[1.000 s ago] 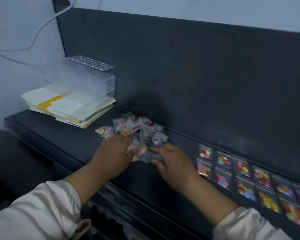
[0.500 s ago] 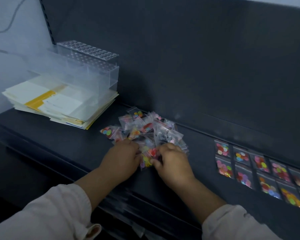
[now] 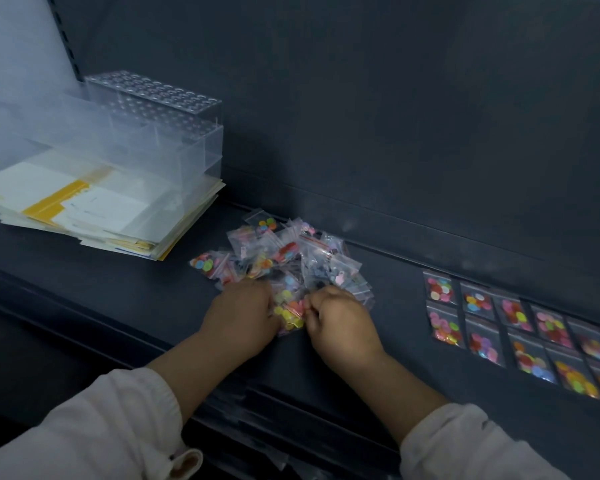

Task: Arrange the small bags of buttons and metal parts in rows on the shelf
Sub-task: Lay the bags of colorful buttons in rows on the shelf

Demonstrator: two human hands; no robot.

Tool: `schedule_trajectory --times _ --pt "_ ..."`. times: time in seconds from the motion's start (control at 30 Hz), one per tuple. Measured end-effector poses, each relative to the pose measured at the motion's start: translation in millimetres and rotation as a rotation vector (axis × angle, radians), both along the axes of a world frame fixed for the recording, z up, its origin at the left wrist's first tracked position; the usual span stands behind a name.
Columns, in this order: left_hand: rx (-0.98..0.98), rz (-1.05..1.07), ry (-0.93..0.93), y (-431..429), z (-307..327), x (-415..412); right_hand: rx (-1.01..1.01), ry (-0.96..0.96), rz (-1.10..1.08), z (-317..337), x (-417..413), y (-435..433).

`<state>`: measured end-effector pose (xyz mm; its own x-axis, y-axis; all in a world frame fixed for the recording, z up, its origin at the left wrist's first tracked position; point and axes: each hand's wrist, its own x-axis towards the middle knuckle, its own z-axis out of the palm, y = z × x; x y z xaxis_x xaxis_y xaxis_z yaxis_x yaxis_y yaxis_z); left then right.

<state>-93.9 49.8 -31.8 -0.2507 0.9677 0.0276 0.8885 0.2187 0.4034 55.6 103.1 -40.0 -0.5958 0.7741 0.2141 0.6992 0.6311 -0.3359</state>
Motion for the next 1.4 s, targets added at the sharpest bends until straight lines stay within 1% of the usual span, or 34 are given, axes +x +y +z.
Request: schedule_trajectory --times 0.1,0.2,0.27,0.43,0.5,0.53,0.6,0.67,0.73,0.8,0.87,0.9,1.03,1.07,1.13,1.23,1.33,1.4 --pt "-0.035 0.033 -0.084 3 4 1 -0.027 0.055 -0.003 2 1 1" --pt "-0.065 0.066 -0.223 4 4 0 -0.07 -0.007 0.042 3 3 -1" --pt "-0.073 0.083 -0.291 5 5 -1 -0.025 -0.049 0.045 2 3 -2" --pt "-0.048 0.126 -0.369 1 8 1 0.069 -0.051 0.051 -7 -1 -5" --pt "-0.025 0.14 -0.402 0 10 3 0.071 -0.001 0.053 -8 -2 -6" --pt "-0.013 0.152 -0.413 -1 12 4 0.051 0.054 0.033 -5 -1 -6" --pt "-0.003 0.205 -0.47 1 15 5 -0.091 0.223 -0.048 3 4 -4" --pt "-0.001 0.255 -0.635 2 19 8 -0.334 0.472 -0.129 17 11 -2" --pt "-0.007 0.275 -0.768 3 26 14 -0.521 0.701 -0.185 32 20 0" --pt "-0.017 0.284 -0.869 2 35 23 -0.702 0.835 -0.24 43 33 1" --pt "-0.018 0.295 -0.99 0 46 38 -0.853 0.886 -0.295 50 51 1" --pt "-0.029 0.301 -1.055 0 50 47 -0.885 0.88 -0.32 51 61 1" --pt "-0.116 0.342 -1.311 3 56 91 -0.888 0.818 -0.399 49 106 0" --pt "-0.142 0.333 -1.333 5 54 103 -0.888 0.806 -0.421 48 117 0" --pt "-0.189 0.312 -1.297 9 48 127 -0.897 0.796 -0.452 47 139 -2" --pt "-0.189 0.279 -1.164 16 36 155 -0.892 0.74 -0.484 42 174 -3" --pt "-0.136 0.222 -1.021 23 28 175 -0.869 0.687 -0.511 36 206 -3" --pt "-0.11 0.232 -0.962 27 22 183 -0.844 0.644 -0.533 33 222 -3"
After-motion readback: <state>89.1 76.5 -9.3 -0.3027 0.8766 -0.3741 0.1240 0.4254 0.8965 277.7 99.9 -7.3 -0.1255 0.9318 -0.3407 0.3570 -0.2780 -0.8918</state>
